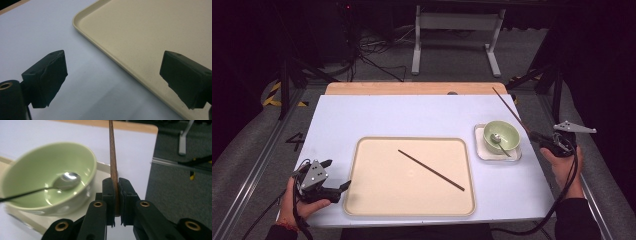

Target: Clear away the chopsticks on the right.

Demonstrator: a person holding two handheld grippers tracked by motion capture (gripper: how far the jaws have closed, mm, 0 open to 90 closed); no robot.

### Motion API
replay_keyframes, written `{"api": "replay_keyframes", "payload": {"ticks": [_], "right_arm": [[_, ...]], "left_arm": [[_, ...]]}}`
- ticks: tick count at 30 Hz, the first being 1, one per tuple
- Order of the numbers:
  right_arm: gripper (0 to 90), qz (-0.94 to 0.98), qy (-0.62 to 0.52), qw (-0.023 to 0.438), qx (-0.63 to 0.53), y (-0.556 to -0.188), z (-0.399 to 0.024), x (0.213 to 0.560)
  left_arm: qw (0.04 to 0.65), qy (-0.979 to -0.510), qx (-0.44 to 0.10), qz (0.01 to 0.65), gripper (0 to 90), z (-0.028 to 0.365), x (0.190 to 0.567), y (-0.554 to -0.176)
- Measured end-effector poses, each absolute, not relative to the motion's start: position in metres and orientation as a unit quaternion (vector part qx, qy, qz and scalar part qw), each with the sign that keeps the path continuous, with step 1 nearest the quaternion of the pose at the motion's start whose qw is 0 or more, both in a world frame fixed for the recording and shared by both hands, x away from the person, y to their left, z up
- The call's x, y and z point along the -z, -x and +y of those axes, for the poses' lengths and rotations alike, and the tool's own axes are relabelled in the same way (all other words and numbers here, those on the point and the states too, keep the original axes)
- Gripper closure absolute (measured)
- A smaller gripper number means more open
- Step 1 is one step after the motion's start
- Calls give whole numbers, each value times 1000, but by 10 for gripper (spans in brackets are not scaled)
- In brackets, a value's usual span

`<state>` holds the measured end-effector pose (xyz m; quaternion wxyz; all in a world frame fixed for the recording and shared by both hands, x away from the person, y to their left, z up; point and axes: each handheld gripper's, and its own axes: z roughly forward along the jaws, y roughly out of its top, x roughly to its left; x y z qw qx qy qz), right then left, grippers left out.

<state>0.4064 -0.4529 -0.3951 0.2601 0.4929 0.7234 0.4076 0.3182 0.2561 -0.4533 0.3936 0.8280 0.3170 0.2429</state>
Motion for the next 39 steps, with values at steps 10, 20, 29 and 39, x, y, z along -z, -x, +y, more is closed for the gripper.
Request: {"api": "replay_keyframes", "payload": {"ticks": [10, 20, 29, 39], "right_arm": [[849, 716, -452, 273, -457, -377, -430, 359], [850, 744, -396, 255, -473, -348, -384, 339], [849, 779, -330, 230, -480, -325, -340, 336], [849, 820, -292, 183, -457, -321, -302, 357]], "left_arm": [[396, -827, -242, 318, 83, 258, 453, -318], [403, -821, -245, 322, 83, 260, 451, -317], [400, -822, -250, 320, 82, 259, 450, -316], [392, -826, -252, 316, 83, 257, 451, -316]]}}
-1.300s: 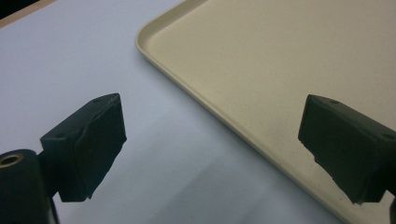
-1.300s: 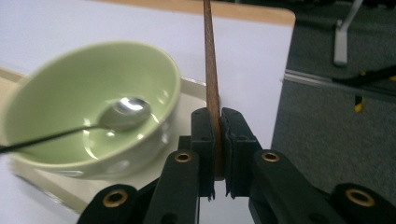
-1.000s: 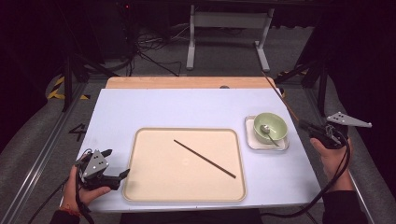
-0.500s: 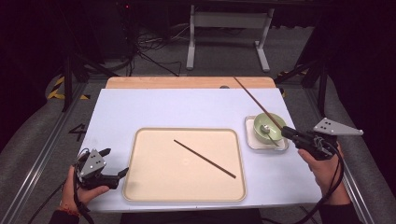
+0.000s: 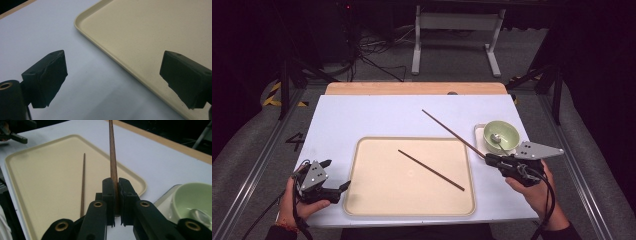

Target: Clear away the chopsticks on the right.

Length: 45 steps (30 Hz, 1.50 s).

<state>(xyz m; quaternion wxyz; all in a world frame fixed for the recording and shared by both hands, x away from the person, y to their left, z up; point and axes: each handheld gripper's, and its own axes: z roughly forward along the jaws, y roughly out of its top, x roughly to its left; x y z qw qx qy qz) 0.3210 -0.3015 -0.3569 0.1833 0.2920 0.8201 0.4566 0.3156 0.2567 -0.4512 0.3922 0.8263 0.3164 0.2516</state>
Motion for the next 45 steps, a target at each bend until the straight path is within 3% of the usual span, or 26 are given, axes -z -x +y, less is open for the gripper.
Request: {"api": "replay_keyframes", "payload": {"ticks": [30, 45], "right_arm": [[846, 894, -246, 117, -355, -337, -248, 428], [833, 899, -252, 103, -342, -339, -246, 435]], "left_arm": [[388, -830, -251, 313, 84, 256, 452, -316], [384, -832, -249, 312, 83, 255, 453, -316]]}}
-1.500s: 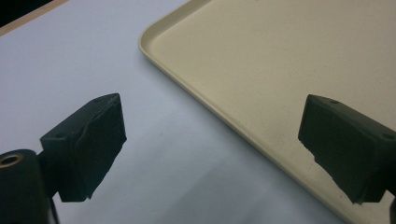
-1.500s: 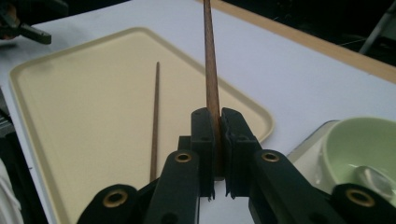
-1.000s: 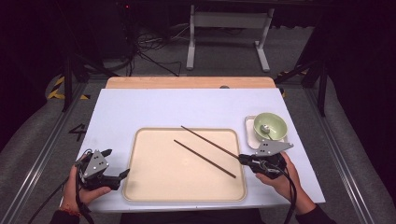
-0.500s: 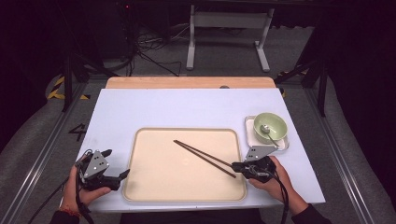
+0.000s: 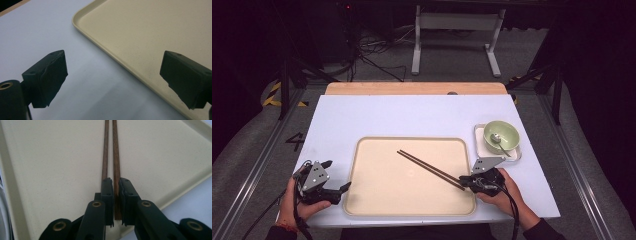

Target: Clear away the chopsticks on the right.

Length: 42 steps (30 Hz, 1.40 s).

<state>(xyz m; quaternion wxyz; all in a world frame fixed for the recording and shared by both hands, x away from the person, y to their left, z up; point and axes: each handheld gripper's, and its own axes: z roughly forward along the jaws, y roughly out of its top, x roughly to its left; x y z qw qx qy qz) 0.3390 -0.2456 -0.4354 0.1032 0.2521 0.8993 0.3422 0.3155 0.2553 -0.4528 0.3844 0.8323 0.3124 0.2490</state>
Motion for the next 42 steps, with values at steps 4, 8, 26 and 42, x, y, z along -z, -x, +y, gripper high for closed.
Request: {"api": "replay_keyframes", "payload": {"ticks": [4, 8, 26, 42], "right_arm": [[815, 899, -253, 103, -341, -340, -246, 436], [794, 899, -253, 104, -343, -340, -246, 436], [486, 889, -230, 142, -371, -346, -203, 416], [574, 892, -202, 147, -378, -384, -141, 411]], "left_arm": [[385, -833, -248, 312, 83, 255, 453, -315], [385, -832, -249, 312, 83, 255, 453, -316], [383, -832, -253, 312, 88, 255, 452, -316], [386, -832, -248, 313, 92, 257, 453, -316]]}}
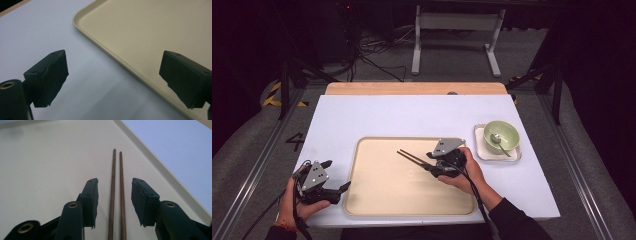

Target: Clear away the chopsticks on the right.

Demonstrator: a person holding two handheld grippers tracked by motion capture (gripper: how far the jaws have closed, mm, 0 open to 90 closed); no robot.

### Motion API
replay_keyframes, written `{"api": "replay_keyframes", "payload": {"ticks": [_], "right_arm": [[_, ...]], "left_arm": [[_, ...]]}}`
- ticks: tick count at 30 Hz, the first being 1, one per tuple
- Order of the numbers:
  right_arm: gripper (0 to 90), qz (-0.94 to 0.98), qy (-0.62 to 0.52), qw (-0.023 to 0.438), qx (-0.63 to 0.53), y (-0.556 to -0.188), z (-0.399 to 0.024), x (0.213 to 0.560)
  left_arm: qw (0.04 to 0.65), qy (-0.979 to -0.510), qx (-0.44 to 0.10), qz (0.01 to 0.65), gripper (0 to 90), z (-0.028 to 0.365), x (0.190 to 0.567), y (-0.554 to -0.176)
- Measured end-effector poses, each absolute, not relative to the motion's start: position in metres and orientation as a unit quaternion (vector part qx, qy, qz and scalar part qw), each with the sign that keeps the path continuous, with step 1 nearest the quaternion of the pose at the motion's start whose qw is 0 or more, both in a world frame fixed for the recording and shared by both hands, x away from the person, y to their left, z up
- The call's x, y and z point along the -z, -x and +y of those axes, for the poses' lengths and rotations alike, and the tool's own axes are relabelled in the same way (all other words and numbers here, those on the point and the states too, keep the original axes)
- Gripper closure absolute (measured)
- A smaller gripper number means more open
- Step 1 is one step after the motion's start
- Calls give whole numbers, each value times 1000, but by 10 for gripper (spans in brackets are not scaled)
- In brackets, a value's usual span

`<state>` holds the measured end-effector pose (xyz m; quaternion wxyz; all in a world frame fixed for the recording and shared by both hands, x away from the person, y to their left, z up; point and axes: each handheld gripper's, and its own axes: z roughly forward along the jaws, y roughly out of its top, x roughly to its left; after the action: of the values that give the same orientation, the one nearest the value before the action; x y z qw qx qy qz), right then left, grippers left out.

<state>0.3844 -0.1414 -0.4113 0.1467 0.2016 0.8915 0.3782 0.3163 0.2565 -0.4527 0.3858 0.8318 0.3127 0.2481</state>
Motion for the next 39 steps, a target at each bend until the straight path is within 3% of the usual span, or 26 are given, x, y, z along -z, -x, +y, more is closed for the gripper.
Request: {"api": "replay_keyframes", "payload": {"ticks": [18, 23, 30, 39], "right_arm": [[497, 914, -224, 102, -322, -424, -102, 435], [553, 910, -243, 101, -319, -429, -98, 445], [758, 904, -260, 106, -322, -431, -95, 445], [809, 903, -264, 105, -323, -433, -96, 445]], "left_arm": [[389, -832, -239, 314, 93, 259, 455, -317], [392, -830, -239, 317, 94, 263, 454, -314], [393, -829, -238, 319, 93, 265, 456, -311], [390, -829, -240, 320, 93, 266, 455, -308]]}}
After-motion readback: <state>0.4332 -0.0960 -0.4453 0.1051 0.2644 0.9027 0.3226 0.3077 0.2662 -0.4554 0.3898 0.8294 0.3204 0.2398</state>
